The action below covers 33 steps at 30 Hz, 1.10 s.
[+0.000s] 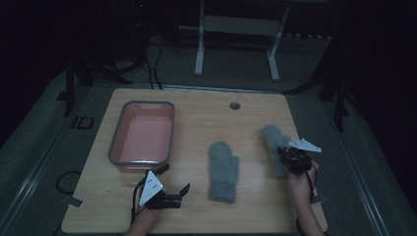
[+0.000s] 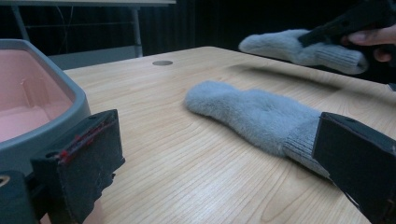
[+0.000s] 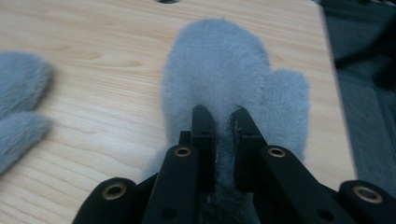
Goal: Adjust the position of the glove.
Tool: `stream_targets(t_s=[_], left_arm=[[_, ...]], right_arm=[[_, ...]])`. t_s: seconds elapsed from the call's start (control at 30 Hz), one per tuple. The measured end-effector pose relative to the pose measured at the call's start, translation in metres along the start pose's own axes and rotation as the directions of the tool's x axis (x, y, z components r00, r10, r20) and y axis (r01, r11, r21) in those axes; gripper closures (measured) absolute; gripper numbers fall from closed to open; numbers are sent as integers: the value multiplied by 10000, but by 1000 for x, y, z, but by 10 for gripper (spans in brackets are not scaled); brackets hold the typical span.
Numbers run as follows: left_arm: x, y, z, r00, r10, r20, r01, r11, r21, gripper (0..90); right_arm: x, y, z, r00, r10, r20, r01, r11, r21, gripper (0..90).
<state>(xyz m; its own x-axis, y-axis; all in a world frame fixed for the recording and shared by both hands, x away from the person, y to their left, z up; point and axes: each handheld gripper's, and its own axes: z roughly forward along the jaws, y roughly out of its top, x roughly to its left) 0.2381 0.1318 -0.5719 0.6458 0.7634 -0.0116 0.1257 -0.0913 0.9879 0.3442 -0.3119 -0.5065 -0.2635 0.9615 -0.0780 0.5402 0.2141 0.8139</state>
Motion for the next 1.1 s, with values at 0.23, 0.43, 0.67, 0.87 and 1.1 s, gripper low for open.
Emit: stream_targets(t_s=[0.23, 0.43, 0.67, 0.87, 1.1], left_arm=[[0, 0, 0, 10000, 12, -15, -12, 10000, 3, 22], [-1, 0, 0, 10000, 49, -8, -49, 10000, -7, 22], [-1, 0, 0, 10000, 99, 9, -99, 10000, 7, 22], [-1, 0, 0, 9999, 100, 18, -100, 10000, 6, 22], [-1, 0, 0, 10000, 70, 11, -70, 10000, 1, 22]], right_arm=[[0, -21, -18, 9955, 915, 266, -927, 9946, 477, 825], [8, -45, -16, 9944, 985, 380, -1022, 9888, 1090, 823], [10, -54, -8, 9974, 677, 240, -701, 9899, 1228, 808], [3, -50, -14, 9948, 596, -825, -520, 9946, 903, 477], [-15, -43, -15, 9916, -38, -1293, 192, 9928, 1181, 409]])
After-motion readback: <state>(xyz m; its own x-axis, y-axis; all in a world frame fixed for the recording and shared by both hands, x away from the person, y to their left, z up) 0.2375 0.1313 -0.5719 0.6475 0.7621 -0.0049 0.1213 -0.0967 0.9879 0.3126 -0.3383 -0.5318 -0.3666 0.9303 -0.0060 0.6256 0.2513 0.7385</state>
